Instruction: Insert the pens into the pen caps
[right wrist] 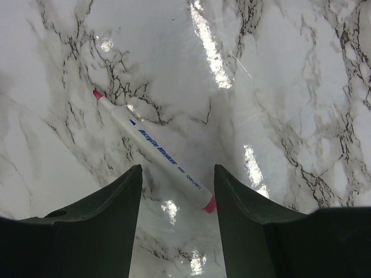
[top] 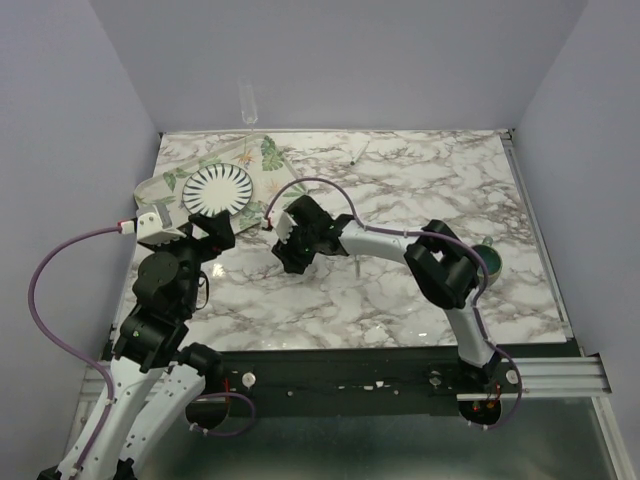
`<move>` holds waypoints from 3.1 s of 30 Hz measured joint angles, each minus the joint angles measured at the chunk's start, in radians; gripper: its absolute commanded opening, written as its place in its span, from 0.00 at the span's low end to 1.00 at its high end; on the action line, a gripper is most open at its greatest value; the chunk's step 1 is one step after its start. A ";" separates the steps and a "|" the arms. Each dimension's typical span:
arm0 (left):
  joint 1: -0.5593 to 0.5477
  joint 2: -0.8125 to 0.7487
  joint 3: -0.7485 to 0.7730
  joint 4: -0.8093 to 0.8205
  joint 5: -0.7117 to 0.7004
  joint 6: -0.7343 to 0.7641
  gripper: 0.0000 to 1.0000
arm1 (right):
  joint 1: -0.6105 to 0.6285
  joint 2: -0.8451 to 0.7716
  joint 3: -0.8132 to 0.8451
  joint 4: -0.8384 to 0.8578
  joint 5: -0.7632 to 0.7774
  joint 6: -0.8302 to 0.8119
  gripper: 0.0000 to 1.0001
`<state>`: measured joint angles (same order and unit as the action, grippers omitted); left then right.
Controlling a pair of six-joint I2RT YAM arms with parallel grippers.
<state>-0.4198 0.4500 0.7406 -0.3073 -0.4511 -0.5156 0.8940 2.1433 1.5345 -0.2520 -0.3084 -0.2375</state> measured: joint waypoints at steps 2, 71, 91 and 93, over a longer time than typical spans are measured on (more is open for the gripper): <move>0.000 0.000 0.000 0.000 -0.005 0.003 0.98 | 0.008 0.002 -0.010 0.006 0.019 0.001 0.56; 0.002 0.468 -0.128 0.496 0.880 -0.417 0.37 | 0.051 -0.871 -0.726 0.595 0.286 0.780 0.01; 0.006 0.512 -0.095 0.610 1.086 -0.369 0.00 | 0.050 -0.930 -0.748 0.572 0.245 0.790 0.52; 0.006 0.514 -0.051 0.571 1.127 -0.318 0.00 | 0.050 -0.981 -0.743 0.542 0.253 0.795 0.52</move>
<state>-0.4133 0.9638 0.6895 0.2642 0.6758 -0.8333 0.9440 1.1625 0.7910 0.2897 -0.0559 0.5575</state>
